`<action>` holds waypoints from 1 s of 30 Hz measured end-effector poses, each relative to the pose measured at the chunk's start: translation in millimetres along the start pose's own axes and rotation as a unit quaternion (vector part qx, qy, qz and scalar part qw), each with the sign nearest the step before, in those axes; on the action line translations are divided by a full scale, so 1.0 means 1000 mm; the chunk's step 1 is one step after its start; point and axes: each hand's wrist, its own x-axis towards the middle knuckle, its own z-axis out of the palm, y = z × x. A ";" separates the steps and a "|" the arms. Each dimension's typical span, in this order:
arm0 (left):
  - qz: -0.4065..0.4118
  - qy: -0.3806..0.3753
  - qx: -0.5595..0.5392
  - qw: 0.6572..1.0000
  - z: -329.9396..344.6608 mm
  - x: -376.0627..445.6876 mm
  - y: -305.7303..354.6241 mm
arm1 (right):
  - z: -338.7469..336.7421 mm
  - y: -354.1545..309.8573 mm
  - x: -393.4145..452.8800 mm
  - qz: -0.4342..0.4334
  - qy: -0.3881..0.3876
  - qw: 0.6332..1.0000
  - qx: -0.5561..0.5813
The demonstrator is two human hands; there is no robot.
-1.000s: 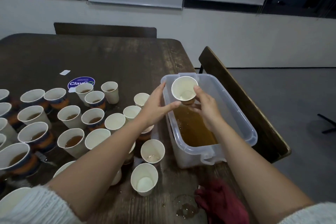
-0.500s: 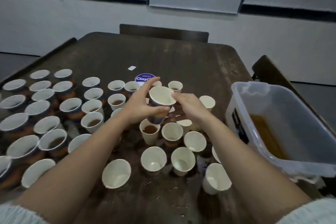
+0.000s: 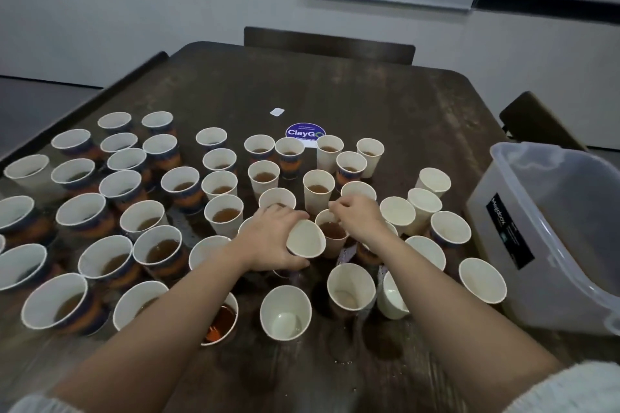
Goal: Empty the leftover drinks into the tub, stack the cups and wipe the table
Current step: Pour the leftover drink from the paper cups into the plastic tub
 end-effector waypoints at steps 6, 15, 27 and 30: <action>0.042 0.033 0.083 0.995 0.017 0.004 -0.011 | 0.006 0.032 0.022 0.007 0.082 0.972 -0.219; 0.038 -0.030 0.136 0.989 0.023 0.005 -0.015 | 0.017 0.039 0.030 0.048 0.051 0.952 -0.300; -0.002 0.048 -0.091 0.995 0.006 0.021 -0.006 | 0.000 0.027 0.029 0.033 0.086 0.959 -0.269; -0.003 0.069 -0.158 0.985 0.004 0.036 0.008 | -0.026 0.005 0.018 0.007 0.088 0.971 -0.221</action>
